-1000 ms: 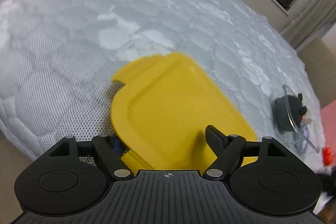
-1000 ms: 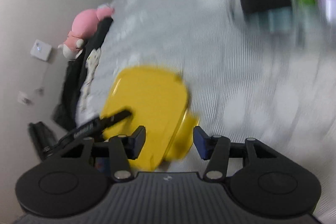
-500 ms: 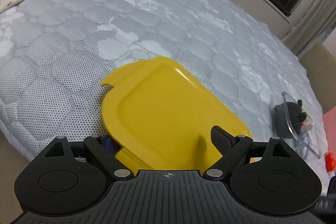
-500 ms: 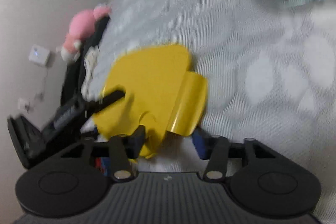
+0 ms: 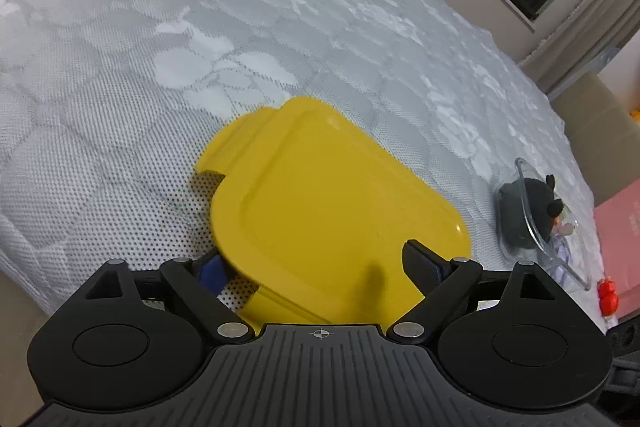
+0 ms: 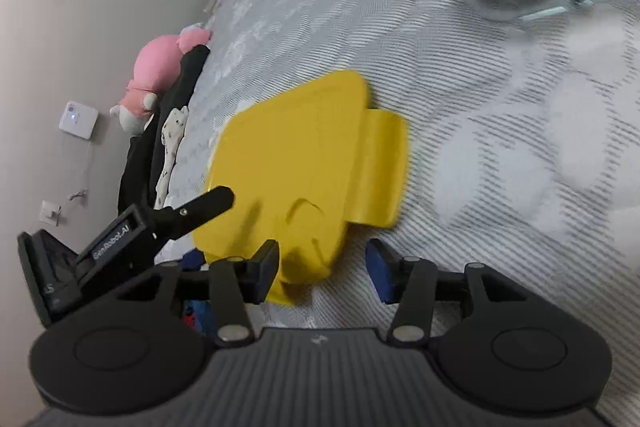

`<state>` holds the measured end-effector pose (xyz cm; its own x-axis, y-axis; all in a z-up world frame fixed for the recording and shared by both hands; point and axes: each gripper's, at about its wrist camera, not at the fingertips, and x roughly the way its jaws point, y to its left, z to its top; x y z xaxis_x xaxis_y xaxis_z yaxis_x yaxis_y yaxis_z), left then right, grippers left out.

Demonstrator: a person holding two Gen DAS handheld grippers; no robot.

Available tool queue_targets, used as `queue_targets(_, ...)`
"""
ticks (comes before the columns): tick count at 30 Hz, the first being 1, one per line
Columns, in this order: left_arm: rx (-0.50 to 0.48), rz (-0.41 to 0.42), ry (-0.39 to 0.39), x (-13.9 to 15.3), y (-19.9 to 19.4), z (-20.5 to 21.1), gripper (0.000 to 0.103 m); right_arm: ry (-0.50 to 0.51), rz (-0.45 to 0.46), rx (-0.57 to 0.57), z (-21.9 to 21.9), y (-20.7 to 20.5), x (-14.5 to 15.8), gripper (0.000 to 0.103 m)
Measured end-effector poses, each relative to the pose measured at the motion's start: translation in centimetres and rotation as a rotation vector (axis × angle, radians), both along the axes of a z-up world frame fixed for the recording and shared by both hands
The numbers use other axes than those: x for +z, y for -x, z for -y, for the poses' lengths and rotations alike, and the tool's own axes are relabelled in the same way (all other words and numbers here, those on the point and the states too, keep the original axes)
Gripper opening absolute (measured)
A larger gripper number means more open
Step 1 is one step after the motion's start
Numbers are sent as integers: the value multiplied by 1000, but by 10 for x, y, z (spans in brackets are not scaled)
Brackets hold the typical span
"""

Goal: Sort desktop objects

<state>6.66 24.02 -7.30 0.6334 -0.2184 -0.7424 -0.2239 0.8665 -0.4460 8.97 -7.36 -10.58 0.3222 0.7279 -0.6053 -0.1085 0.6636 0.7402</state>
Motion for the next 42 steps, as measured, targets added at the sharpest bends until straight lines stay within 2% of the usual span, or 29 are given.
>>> queue_targets(1, 1, -5, 8, -1, 0, -1, 93, 6, 22, -9, -5, -2, 1, 50)
queue_targets(2, 7, -8, 12, -3, 0, -3, 93, 21, 31, -25, -9, -6, 2, 37)
queue_targets(5, 39, -17, 53, -8, 3, -15, 94, -1, 44, -34, -3, -17, 6, 24)
queue_targets(8, 74, -17, 128, -13, 1, -28, 95, -6, 80, -32, 10, -17, 19, 23)
queue_targets(12, 115, 15, 153, -6, -8, -28, 93, 63, 181, -21, 26, -12, 44, 21)
queue_targets(13, 116, 30, 150, -2, -10, -25, 76, 74, 199, -17, 30, -12, 49, 21)
queue_targets(15, 67, 60, 120, 12, -16, -9, 57, 91, 230, -12, 40, -12, 58, 21)
queue_targets(17, 8, 92, 94, 27, -22, 12, 55, 106, 265, -12, 50, -13, 68, 20)
queue_targets(18, -18, 102, 81, 34, -24, 22, 46, 108, 278, -9, 54, -14, 73, 20)
queue_targets(20, -52, 92, 109, 40, -25, 37, 51, 103, 279, 8, 58, -20, 83, 20)
queue_targets(22, -42, 72, 204, 36, -16, 37, 95, 112, 239, 28, 62, -29, 87, 20)
queue_targets(24, 6, 63, 291, 26, 4, 30, 96, 120, 211, 50, 61, -38, 85, 20)
queue_targets(25, 30, 50, 307, 21, 14, 27, 96, 128, 209, 58, 61, -39, 83, 20)
queue_targets(29, 64, 41, 307, 17, 34, 20, 96, 116, 194, 58, 57, -43, 74, 20)
queue_targets(31, 55, 26, 305, 11, 29, 21, 96, 98, 180, 41, 59, -43, 70, 20)
queue_targets(34, 48, -27, 394, -14, 12, 21, 96, 71, 153, 21, 62, -43, 64, 20)
queue_targets(37, 38, -32, 433, -30, -4, 23, 95, 72, 143, 18, 63, -42, 62, 20)
queue_targets(38, 38, -10, 433, -29, -8, 22, 90, 79, 147, 21, 63, -41, 63, 20)
queue_targets(39, 48, 4, 402, -25, -10, 21, 72, 87, 158, 21, 62, -41, 64, 20)
queue_targets(40, 62, 17, 342, -19, -13, 21, 45, 97, 176, 16, 62, -40, 66, 22)
queue_targets(41, 70, 43, 288, -12, -15, 21, 42, 111, 202, 8, 62, -39, 70, 23)
queue_targets(42, 72, 62, 268, -6, -16, 21, 39, 118, 227, 5, 63, -39, 74, 23)
